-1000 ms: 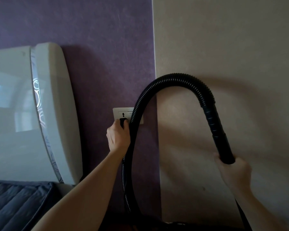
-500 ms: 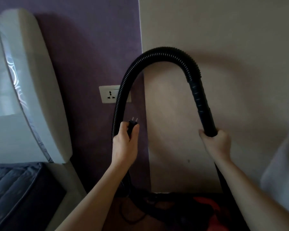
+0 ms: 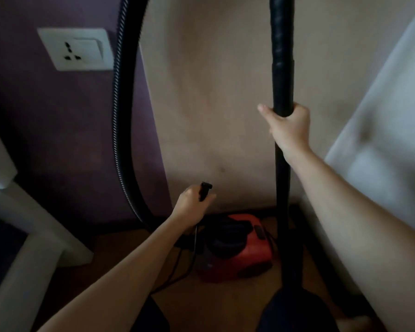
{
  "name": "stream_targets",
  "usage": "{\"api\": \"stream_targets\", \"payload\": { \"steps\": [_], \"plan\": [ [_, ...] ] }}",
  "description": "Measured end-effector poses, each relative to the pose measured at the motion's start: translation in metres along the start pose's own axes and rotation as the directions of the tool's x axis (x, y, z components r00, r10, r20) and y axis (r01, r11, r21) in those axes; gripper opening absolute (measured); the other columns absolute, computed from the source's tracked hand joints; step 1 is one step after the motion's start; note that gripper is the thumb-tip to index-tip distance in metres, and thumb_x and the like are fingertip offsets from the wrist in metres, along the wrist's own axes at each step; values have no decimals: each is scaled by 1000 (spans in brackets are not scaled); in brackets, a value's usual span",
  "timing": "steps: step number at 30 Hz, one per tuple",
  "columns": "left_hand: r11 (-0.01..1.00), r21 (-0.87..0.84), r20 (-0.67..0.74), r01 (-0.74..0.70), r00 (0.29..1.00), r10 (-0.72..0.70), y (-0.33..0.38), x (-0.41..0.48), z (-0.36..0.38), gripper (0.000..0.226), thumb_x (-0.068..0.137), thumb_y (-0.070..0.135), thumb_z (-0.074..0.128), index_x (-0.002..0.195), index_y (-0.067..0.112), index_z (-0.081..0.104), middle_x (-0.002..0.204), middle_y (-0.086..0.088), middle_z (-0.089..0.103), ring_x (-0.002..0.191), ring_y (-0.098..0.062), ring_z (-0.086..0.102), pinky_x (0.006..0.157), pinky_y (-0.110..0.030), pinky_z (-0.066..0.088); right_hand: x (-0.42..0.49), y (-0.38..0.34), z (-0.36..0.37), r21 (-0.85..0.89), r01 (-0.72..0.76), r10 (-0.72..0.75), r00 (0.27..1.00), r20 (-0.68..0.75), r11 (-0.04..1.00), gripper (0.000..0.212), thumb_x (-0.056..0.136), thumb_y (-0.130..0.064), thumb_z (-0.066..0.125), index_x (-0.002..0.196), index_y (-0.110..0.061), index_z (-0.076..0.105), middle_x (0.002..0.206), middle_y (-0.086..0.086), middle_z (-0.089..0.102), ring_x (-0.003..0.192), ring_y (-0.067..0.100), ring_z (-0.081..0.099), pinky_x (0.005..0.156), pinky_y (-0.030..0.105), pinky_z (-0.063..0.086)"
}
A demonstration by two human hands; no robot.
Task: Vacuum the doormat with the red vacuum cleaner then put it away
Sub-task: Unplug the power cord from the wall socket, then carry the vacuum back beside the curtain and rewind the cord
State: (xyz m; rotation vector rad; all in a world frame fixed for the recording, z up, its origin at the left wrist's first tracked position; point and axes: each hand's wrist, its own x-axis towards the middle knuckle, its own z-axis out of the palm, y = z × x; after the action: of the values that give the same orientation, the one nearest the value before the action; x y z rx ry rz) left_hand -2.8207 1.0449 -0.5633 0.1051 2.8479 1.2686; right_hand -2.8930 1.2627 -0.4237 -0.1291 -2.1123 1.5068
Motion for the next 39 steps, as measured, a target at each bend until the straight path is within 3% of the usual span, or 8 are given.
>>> {"api": "stream_targets", "payload": {
  "steps": [4,10,13,24,26,29,33,39],
  "plan": [
    [984,164,122,-72,991,52,-18,6,46,25,97,35,60,94,11,54,92,-3,49,86,-23,55,68,-30,38,1,10,-2,23,46,-47,998,37,999,52,70,-56,78,72,-9,58,62,6,55,55,21,54,55,44,49],
    [956,274,268,-107,963,30,-43,10,104,43,95,42,62,116,6,51,114,-11,57,102,-27,56,84,-40,51,-6,24,9,6,108,-109,993,49,994,49,72,-53,79,74,-9,59,64,8,57,63,38,62,56,51,52],
    [938,325,287,-123,957,26,-51,10,125,49,93,45,63,124,10,48,123,-9,60,109,-28,59,87,-44,52,-9,24,11,-23,144,-143,989,34,989,37,75,-50,79,68,-22,57,64,4,61,63,32,66,56,50,53],
    [836,529,264,-144,965,-1,-40,40,152,71,91,51,60,145,17,28,107,-7,67,90,-28,68,62,-34,50,-6,32,4,6,192,-192,981,21,981,36,80,-38,79,68,-15,55,59,16,57,57,36,61,51,50,50],
    [841,526,280,-125,959,-33,-40,45,152,64,88,52,61,138,18,39,101,-6,67,87,-28,68,60,-34,51,-8,33,5,16,195,-196,980,33,981,35,79,-40,79,69,-14,59,61,16,59,58,36,62,51,50,51],
    [834,539,294,-112,954,-61,-38,48,152,37,86,49,64,101,16,60,84,-2,62,80,-25,66,64,-36,56,-11,34,7,39,188,-190,981,45,981,42,77,-41,79,73,-4,62,66,25,61,60,41,61,51,51,50],
    [847,523,322,-100,943,-87,-41,52,155,34,85,49,65,77,19,50,71,0,55,68,-21,61,58,-33,51,-14,34,5,59,187,-191,979,71,981,38,77,-40,79,71,-9,58,62,18,56,61,42,60,51,52,49],
    [869,494,320,-32,936,-148,-42,53,154,44,79,54,70,86,16,49,67,4,45,71,-23,54,60,-34,44,-20,34,4,43,181,-183,981,70,983,49,71,-48,76,72,-1,60,68,26,60,63,44,61,52,53,50]
  ]
}}
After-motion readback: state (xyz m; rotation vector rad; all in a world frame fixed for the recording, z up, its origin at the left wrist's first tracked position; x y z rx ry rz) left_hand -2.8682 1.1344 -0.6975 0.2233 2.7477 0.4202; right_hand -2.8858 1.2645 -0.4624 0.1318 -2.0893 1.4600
